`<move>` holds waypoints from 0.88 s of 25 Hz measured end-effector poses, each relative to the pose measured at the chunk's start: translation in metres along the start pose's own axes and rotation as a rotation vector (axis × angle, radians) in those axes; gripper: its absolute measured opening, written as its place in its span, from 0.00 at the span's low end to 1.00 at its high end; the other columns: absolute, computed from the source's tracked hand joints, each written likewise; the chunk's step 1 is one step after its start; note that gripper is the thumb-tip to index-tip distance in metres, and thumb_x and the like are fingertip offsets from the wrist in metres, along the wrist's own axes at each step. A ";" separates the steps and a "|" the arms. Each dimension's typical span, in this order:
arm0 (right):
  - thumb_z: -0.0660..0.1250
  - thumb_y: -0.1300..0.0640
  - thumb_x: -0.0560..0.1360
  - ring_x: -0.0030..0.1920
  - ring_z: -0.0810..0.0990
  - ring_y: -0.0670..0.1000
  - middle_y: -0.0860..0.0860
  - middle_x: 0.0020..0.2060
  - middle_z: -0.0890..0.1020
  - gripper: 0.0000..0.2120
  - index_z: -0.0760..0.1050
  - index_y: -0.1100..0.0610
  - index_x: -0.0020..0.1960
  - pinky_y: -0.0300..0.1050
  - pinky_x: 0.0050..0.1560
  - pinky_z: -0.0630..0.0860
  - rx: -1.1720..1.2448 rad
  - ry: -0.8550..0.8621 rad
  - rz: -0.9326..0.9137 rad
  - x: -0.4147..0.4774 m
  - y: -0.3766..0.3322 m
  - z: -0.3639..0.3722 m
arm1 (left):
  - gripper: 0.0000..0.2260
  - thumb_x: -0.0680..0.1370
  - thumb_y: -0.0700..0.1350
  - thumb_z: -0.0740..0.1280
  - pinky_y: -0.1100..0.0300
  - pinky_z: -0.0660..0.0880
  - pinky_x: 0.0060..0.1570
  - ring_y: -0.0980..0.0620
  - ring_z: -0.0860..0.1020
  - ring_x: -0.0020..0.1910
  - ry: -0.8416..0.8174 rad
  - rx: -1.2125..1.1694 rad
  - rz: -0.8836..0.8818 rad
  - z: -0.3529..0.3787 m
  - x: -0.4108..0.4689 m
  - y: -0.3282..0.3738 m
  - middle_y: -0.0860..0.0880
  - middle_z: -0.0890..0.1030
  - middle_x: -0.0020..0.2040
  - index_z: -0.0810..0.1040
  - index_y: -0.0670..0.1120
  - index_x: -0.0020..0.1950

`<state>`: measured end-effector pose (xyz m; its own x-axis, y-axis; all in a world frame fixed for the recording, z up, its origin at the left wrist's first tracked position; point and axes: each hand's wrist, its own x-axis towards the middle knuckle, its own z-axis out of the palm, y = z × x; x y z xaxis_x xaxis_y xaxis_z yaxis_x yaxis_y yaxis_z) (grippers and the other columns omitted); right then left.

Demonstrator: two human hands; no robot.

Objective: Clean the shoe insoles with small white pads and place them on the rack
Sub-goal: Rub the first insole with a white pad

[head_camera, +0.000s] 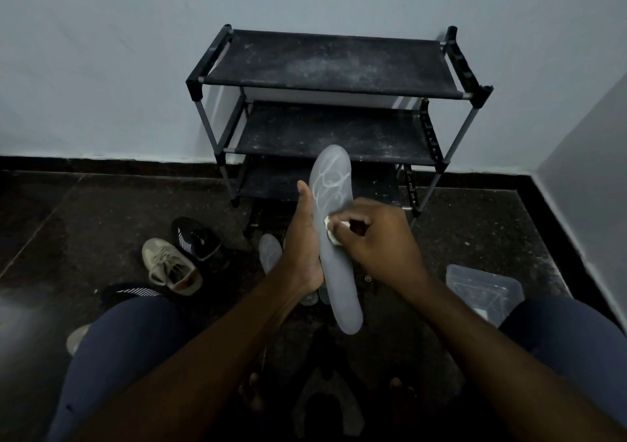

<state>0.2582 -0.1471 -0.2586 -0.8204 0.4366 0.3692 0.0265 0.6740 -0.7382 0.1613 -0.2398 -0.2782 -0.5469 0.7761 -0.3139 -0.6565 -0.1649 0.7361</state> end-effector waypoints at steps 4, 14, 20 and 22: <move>0.73 0.62 0.76 0.45 0.83 0.41 0.45 0.45 0.86 0.05 0.87 0.57 0.50 0.37 0.49 0.79 -0.001 0.008 -0.026 -0.003 -0.009 0.006 | 0.37 0.81 0.69 0.49 0.50 0.76 0.61 0.45 0.82 0.60 0.003 -0.004 0.019 0.000 -0.001 -0.001 0.40 0.84 0.58 0.74 0.41 0.72; 0.73 0.65 0.76 0.43 0.83 0.45 0.46 0.43 0.86 0.05 0.87 0.58 0.49 0.36 0.45 0.78 0.084 -0.019 -0.019 -0.002 -0.009 -0.001 | 0.32 0.81 0.64 0.53 0.48 0.71 0.68 0.43 0.77 0.63 -0.019 -0.024 0.032 0.013 -0.010 -0.003 0.38 0.79 0.59 0.75 0.37 0.66; 0.73 0.63 0.76 0.42 0.83 0.45 0.46 0.43 0.86 0.05 0.87 0.57 0.49 0.40 0.44 0.79 0.069 0.050 -0.004 0.006 -0.006 -0.004 | 0.31 0.84 0.63 0.53 0.50 0.73 0.68 0.44 0.79 0.64 -0.045 -0.061 0.051 0.016 -0.009 -0.005 0.39 0.81 0.61 0.74 0.39 0.71; 0.73 0.64 0.76 0.42 0.83 0.45 0.47 0.42 0.86 0.05 0.87 0.58 0.48 0.37 0.44 0.77 0.092 -0.006 -0.042 0.003 -0.010 -0.003 | 0.32 0.82 0.64 0.55 0.48 0.72 0.69 0.44 0.78 0.64 -0.028 -0.038 0.036 0.015 -0.011 -0.004 0.39 0.82 0.60 0.76 0.39 0.70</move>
<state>0.2577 -0.1506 -0.2488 -0.8229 0.4057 0.3978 -0.0601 0.6340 -0.7710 0.1774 -0.2391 -0.2685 -0.5561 0.7858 -0.2705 -0.6561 -0.2154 0.7233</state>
